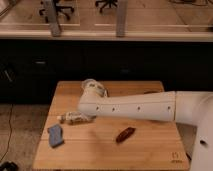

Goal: Knock the bottle over

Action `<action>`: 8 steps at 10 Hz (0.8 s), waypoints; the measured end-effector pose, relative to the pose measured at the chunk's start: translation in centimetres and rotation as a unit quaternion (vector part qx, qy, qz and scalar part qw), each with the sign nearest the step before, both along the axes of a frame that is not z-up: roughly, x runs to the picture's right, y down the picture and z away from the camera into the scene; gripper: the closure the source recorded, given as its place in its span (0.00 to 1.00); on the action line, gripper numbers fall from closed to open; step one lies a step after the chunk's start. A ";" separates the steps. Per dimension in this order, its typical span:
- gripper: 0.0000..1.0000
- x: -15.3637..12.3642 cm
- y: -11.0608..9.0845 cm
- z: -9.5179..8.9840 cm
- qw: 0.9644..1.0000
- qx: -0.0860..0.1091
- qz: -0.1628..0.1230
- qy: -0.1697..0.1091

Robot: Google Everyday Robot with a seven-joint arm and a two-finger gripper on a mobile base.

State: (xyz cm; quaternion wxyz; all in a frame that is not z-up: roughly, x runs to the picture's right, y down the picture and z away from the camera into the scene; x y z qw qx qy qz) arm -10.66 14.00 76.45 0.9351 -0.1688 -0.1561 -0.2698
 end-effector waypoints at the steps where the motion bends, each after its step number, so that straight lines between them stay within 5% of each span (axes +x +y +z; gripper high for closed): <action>1: 0.98 -0.3 -0.4 0.4 1.000 0.003 0.002 -0.001; 5: 0.98 0.9 -1.2 1.5 1.000 0.016 0.009 -0.005; 8: 0.98 -1.7 -2.0 2.3 0.999 0.029 0.016 -0.011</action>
